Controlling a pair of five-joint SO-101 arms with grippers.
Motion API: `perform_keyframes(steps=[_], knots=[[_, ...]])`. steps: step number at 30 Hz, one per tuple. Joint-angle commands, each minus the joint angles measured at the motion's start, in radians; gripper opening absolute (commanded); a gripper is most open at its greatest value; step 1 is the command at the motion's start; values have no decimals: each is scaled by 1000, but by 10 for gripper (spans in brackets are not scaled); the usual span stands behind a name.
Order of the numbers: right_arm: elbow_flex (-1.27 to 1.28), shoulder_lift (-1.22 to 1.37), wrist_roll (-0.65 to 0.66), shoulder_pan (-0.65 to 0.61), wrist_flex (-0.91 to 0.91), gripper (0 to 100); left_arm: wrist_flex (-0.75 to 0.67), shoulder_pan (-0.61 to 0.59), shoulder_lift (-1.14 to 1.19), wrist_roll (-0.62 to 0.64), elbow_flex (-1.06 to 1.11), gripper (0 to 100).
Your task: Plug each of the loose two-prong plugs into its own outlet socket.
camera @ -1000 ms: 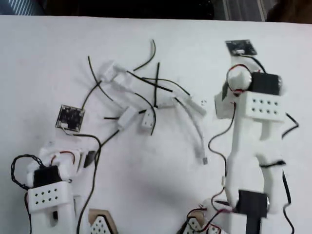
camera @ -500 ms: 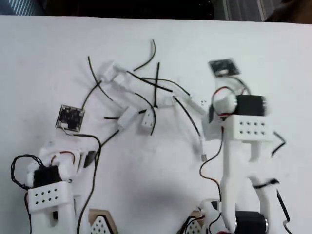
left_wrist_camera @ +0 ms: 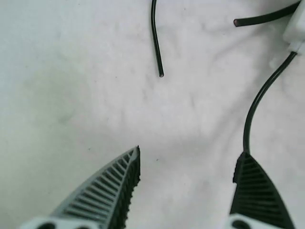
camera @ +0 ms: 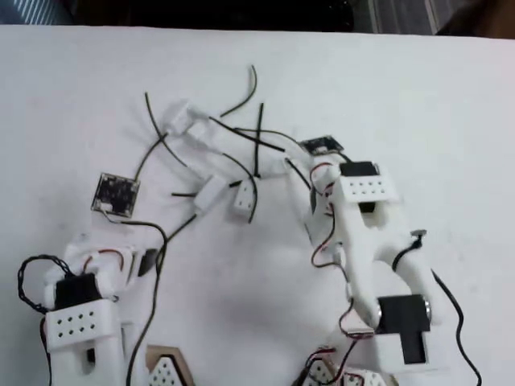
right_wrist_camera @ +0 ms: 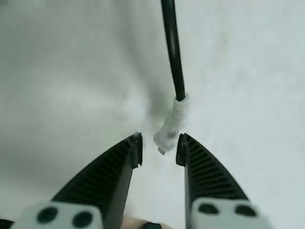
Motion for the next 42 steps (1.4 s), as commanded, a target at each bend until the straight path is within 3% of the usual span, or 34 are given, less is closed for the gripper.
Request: perform_keyframes(steps=[1,9,15,18,25,29,36,42], knots=[[-3,48,-5,13,-44,123,-17,-2,-13,-9,-3,312],[-3,102,-5,15,-65,122,-15,-2,-13,-9,-3,312],[-3,101,3,39,-133,13,-15,-2,-13,-9,-3,312],[-3,102,5,64,-147,18,-14,-2,-13,-9,-3,312],[-58,42,57,79,22,17,-15,-2,-13,-9,-3,312],[-143,-87,121,180,147,17,-15,-2,-13,-9,-3,312],[-204,-257,264,400,189,17,-17,-2,-13,-9,-3,312],[-199,-363,275,461,191,17,-17,-1,-13,-9,-3,313]])
